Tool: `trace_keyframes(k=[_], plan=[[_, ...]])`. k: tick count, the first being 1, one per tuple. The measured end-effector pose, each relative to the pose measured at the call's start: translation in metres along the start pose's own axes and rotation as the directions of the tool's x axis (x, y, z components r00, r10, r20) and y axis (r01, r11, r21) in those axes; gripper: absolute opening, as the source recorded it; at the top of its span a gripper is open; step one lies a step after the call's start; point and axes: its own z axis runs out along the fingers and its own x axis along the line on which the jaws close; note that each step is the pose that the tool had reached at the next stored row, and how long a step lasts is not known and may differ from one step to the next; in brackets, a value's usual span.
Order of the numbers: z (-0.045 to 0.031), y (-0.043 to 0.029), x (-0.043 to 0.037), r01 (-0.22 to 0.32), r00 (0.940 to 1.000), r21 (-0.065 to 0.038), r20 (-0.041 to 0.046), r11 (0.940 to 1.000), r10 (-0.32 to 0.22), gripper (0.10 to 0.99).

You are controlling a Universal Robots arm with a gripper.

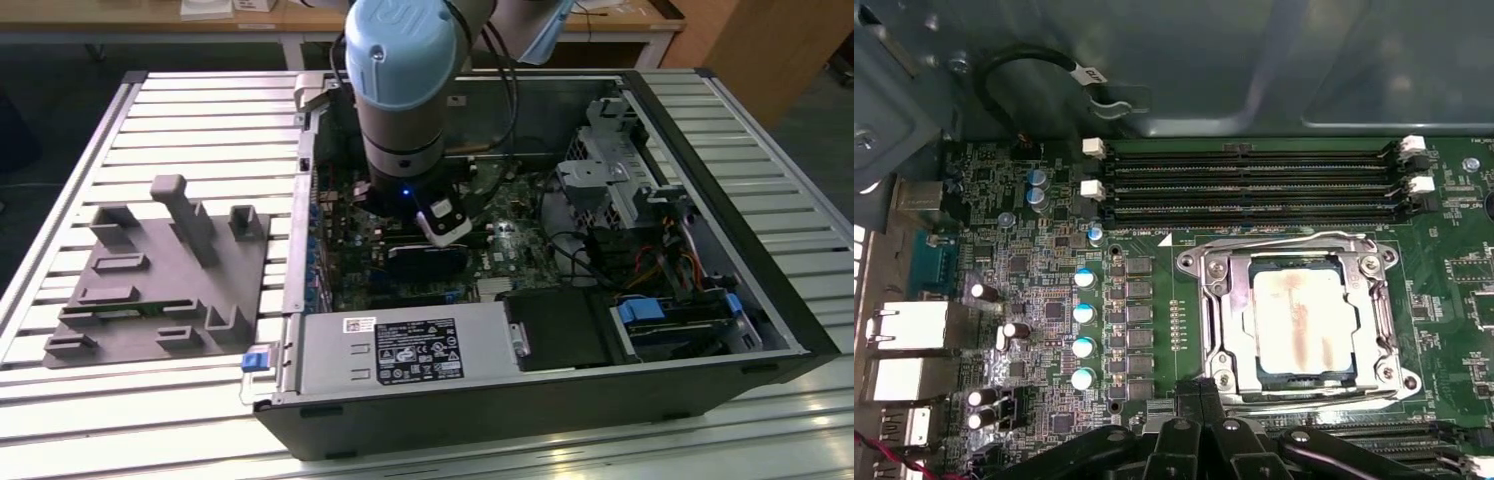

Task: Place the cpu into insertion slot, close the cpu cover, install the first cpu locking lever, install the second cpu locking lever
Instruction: 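Install the second cpu locking lever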

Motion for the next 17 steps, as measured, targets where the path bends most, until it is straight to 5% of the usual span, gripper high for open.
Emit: trace_keyframes(k=[17], plan=[[-0.0007,0.0001,0.0011,0.0,1.0,0.0,0.0002,1.0,0.0,0.106]])
